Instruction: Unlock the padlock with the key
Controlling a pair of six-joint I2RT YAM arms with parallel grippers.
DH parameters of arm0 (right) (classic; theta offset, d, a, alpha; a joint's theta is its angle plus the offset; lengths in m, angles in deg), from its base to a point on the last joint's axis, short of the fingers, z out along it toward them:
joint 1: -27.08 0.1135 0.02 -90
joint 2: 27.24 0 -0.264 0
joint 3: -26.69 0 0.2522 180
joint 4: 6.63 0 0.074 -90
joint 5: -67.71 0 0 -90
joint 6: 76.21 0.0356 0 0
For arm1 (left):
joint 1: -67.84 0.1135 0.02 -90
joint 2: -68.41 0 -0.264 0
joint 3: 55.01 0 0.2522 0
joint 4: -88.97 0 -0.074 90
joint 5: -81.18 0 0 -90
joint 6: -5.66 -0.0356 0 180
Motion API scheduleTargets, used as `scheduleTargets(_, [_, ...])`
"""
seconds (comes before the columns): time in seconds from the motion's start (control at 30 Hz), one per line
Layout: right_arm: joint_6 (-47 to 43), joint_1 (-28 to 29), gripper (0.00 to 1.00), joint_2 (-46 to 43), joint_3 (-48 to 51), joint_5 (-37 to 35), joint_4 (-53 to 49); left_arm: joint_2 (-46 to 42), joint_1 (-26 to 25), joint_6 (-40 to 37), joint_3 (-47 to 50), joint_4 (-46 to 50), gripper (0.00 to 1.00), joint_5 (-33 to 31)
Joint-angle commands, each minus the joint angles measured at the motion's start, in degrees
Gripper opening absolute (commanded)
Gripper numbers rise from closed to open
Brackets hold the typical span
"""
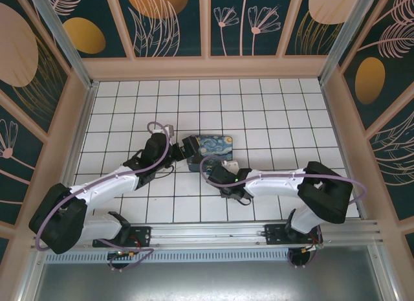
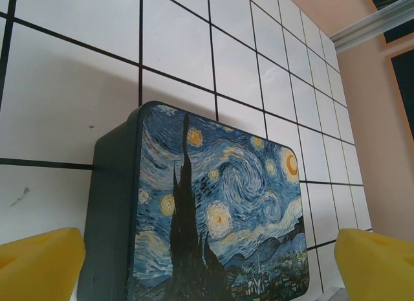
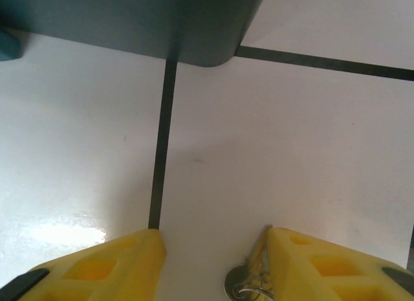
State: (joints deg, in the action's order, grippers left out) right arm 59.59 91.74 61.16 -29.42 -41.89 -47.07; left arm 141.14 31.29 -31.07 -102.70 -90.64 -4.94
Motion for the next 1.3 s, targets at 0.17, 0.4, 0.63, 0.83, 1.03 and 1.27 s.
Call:
scheduleTargets(0.17, [2.09,1.89,0.31,1.54,2.86,5.30,-5.58,0.48,-0.18,-0.01,-0.17,-1.09,0.99,0.28])
scheduleTargets(0.4, [2.39,1.89,0.48,0.45,3.24,5.01,-5.70,0.66,-0.19,-0.02,-0.34,-1.18,0.99,0.56])
scheduleTargets(0.63, [1.25,1.89,0.46,-1.88,4.10,6.65,-5.54,0.48,-0.18,0.03,-0.17,-1.21,0.99,0.38])
scheduleTargets(0.83, [1.42,1.98,0.36,-3.32,5.50,8.11,-5.35,0.55,-0.23,0.00,-0.08,-1.35,0.99,0.48])
scheduleTargets(1.03, [2.69,2.39,0.38,-4.54,6.49,8.79,-5.60,0.66,-0.19,-0.04,-0.10,-1.33,0.99,0.43])
scheduleTargets(1.27, [2.40,3.29,0.38,-4.77,5.53,9.31,-6.94,0.76,-0.18,0.01,0.01,-1.38,0.99,0.45])
